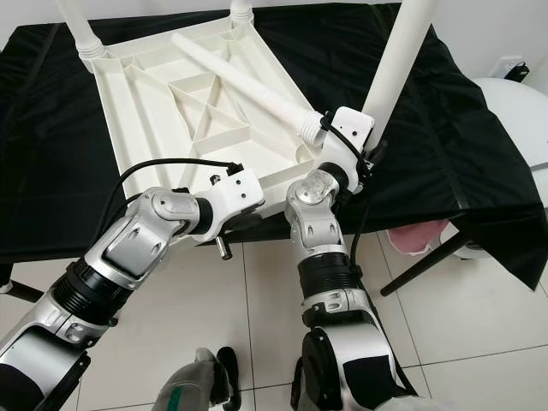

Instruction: Building children table

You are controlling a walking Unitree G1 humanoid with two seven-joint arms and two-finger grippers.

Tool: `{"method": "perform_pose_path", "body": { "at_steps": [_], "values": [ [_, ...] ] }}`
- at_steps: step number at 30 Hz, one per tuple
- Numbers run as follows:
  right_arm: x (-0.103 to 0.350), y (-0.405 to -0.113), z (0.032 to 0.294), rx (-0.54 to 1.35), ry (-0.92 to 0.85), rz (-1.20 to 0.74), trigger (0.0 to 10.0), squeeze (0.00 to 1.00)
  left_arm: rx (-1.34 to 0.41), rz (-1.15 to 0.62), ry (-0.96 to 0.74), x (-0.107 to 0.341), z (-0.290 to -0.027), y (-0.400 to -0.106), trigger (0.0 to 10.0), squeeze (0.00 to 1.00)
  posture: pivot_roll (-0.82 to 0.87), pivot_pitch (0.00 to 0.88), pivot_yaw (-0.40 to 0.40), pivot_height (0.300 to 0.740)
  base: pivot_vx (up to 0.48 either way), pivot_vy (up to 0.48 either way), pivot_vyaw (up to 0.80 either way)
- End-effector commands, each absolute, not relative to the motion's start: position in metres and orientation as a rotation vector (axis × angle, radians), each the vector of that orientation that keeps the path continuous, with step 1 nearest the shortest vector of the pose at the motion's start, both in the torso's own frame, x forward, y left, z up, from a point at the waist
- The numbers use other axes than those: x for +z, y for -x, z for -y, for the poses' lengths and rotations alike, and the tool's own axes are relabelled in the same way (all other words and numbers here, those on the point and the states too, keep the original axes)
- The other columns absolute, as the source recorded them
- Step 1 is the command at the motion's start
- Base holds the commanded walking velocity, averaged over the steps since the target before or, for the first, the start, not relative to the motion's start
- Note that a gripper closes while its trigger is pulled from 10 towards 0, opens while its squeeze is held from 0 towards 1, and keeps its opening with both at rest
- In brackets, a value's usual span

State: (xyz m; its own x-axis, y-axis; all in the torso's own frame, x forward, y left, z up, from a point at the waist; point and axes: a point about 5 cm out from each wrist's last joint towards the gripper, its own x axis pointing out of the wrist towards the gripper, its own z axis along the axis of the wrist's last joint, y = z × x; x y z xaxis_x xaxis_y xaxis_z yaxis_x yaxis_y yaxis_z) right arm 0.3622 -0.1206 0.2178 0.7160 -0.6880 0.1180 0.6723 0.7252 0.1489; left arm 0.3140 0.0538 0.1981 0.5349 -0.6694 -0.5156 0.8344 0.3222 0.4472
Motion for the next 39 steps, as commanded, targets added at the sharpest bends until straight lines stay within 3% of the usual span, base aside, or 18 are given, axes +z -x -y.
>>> {"method": "perform_pose_path", "body": {
  "at_steps": [1,2,6,7,9,10,33,39],
  "values": [
    [0.177,-0.356,0.146,-0.900,-0.033,-0.007,10.0,0.00,-0.949,-0.236,-0.783,0.202,-0.060,-0.315,10.0,0.00,-0.09,0.197,0.055,0.740,0.000,0.000,0.00],
    [0.177,-0.356,0.146,-0.895,-0.045,-0.003,10.0,1.00,-0.949,-0.237,-0.784,0.202,-0.060,-0.315,10.0,0.00,-0.09,0.197,0.055,0.740,0.000,0.000,0.00],
    [0.178,-0.357,0.145,-0.879,-0.058,-0.003,10.0,1.00,-0.950,-0.235,-0.787,0.203,-0.059,-0.315,10.0,0.00,-0.09,0.197,0.055,0.740,0.000,0.000,0.00],
    [0.178,-0.359,0.144,-0.857,-0.064,-0.012,10.0,0.20,-0.951,-0.235,-0.787,0.203,-0.059,-0.315,10.0,0.00,-0.09,0.191,0.055,0.740,0.000,0.000,0.00],
    [0.178,-0.359,0.144,-0.857,-0.064,-0.012,10.0,0.20,-0.951,-0.235,-0.787,0.203,-0.059,-0.315,10.0,0.00,-0.09,0.191,0.055,0.740,0.000,0.000,0.00],
    [0.178,-0.360,0.143,-0.845,-0.064,-0.014,10.0,0.00,-0.951,-0.234,-0.787,0.203,-0.059,-0.315,10.0,0.00,-0.09,0.191,0.055,0.740,0.000,0.000,0.00],
    [0.185,-0.370,0.143,-0.602,-0.032,0.034,10.0,0.00,-0.943,-0.232,-0.783,0.204,-0.060,-0.317,10.0,0.00,-0.11,0.203,0.055,0.740,0.000,0.000,0.00],
    [0.184,-0.367,0.145,-0.460,-0.058,0.064,10.0,0.00,-0.944,-0.227,-0.782,0.204,-0.059,-0.318,10.0,0.00,-0.11,0.203,0.055,0.740,0.000,0.000,0.00]
  ]
}}
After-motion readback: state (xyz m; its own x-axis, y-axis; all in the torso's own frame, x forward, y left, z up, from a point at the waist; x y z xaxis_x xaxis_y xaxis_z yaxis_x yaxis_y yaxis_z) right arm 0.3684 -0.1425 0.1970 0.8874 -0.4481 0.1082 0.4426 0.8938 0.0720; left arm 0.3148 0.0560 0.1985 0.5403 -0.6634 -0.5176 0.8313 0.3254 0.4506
